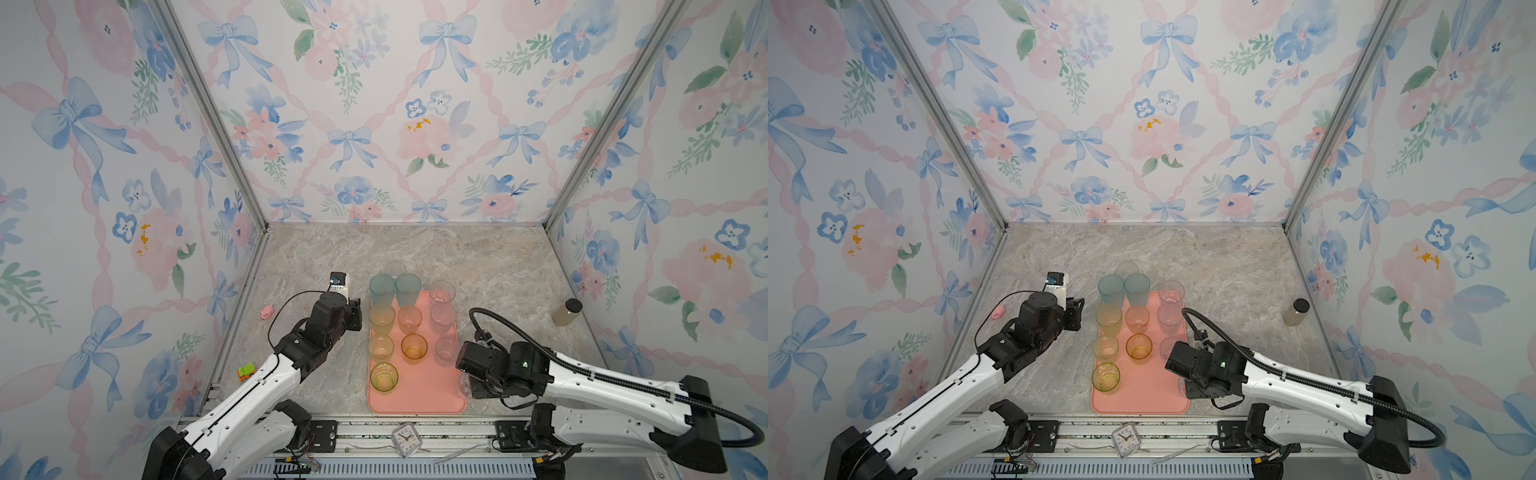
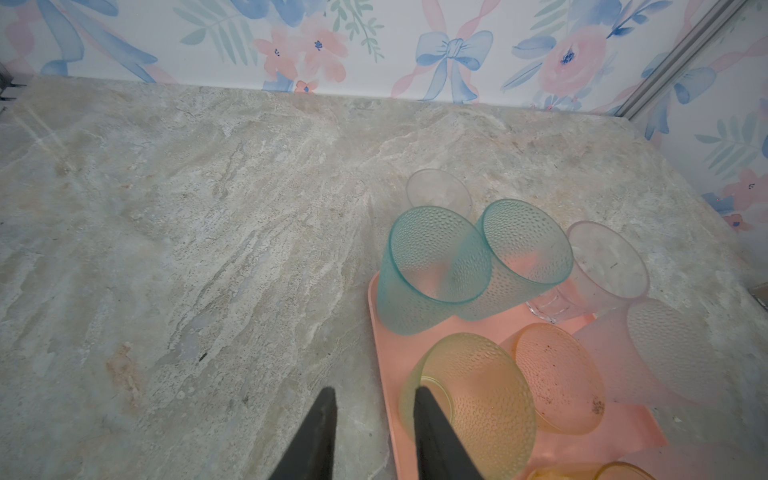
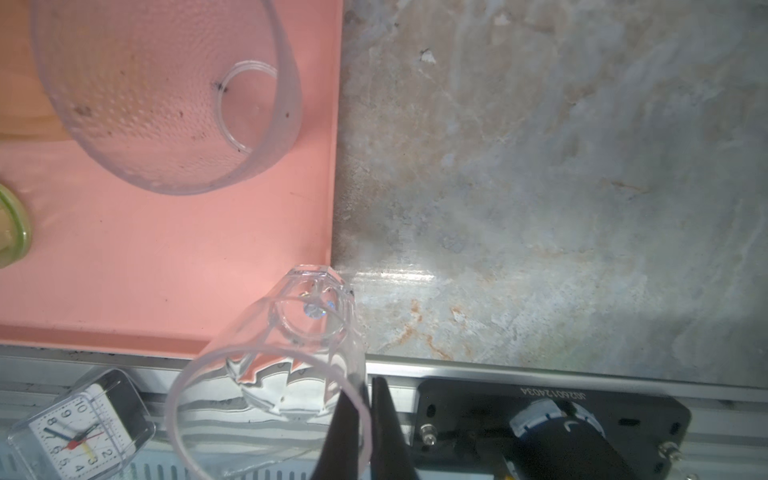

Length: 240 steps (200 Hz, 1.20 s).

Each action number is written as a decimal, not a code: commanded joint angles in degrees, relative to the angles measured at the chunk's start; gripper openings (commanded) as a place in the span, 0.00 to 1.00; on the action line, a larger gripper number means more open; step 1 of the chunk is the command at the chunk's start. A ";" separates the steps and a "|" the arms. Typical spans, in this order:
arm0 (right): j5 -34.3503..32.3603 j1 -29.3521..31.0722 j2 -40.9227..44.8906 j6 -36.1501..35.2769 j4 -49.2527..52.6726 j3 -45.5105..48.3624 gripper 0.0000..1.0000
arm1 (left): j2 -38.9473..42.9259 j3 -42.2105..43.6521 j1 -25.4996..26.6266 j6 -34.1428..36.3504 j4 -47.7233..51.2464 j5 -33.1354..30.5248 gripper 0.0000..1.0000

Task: Place the glasses into the tray
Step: 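Lift the clear glass with the right gripper and carry it over the tray, then lower the clear glass onto the tray's near corner and open the right gripper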

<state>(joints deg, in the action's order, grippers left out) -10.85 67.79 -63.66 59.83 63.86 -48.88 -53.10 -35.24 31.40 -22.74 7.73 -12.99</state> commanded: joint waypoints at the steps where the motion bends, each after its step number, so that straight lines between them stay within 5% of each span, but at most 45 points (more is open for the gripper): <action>1: 1.21 2.11 -3.72 -2.60 -1.25 -3.15 0.00 | -0.07 0.35 -0.55 0.52 -0.43 0.46 0.34; 240: 4.15 -1.69 -13.22 -9.03 -7.78 -2.46 0.00 | 0.88 0.90 -1.17 0.59 1.10 0.16 0.35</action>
<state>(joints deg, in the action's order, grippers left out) -7.05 67.02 -76.23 51.40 55.81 -52.36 -52.77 -35.24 30.65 -22.74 7.81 -12.97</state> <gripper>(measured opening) 0.063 0.347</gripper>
